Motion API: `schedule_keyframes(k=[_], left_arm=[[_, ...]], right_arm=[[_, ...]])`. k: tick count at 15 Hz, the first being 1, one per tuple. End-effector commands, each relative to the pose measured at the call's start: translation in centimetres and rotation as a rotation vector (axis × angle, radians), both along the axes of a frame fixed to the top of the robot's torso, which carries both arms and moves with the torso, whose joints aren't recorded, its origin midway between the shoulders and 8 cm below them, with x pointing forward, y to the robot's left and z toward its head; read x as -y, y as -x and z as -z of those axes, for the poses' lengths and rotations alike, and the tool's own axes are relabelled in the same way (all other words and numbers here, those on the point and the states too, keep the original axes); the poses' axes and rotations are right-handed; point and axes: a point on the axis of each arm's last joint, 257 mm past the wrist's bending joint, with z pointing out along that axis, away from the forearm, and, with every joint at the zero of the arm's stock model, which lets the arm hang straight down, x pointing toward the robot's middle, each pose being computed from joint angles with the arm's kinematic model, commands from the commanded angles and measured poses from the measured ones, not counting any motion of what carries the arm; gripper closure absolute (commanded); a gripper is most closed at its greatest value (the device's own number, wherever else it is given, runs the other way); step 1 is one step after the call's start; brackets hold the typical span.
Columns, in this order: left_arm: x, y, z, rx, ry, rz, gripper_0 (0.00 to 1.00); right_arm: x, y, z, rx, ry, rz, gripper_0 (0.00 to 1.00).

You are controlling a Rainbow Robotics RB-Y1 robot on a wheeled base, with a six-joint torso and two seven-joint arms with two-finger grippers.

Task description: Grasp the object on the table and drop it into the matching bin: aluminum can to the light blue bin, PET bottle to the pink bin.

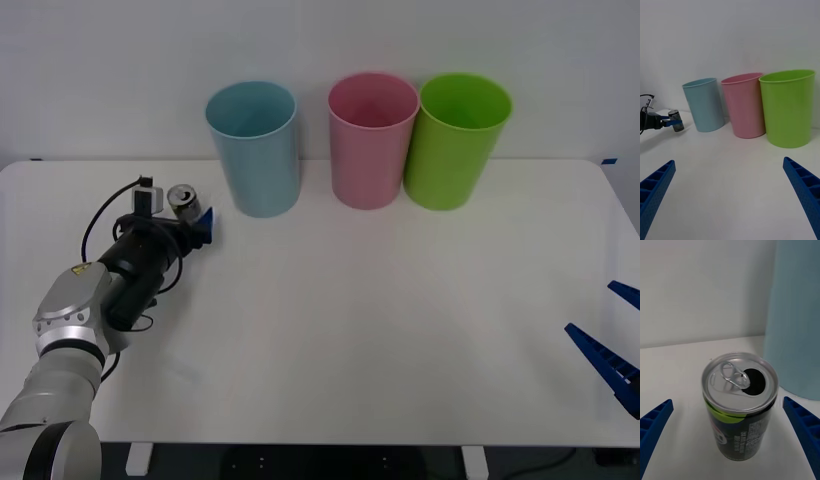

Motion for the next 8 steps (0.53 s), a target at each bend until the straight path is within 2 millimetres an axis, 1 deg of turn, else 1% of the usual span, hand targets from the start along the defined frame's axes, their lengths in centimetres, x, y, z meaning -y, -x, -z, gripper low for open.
schedule_keyframes(k=[1,5,6,7,8], left_arm=[[-0.14,-0.01,-0.02,0.0,-0.003,-0.002,0.0],[-0.04,0.0,0.01,0.0,-0.003,-0.001,0.0],[0.02,0.0,0.02,-0.001,-0.003,0.001,0.06],[0.07,0.0,0.03,-0.001,-0.006,0.002,0.73],[0.19,0.0,0.05,-0.001,-0.009,0.005,1.0]], right_arm=[[0.0,0.0,0.0,0.0,0.0,0.0,0.0],[0.0,0.0,0.0,0.0,0.0,0.0,0.0],[0.0,0.0,0.0,0.0,0.0,0.0,0.0],[0.0,0.0,0.0,0.0,0.0,0.0,0.0],[0.0,0.0,0.0,0.0,0.0,0.0,0.0]])
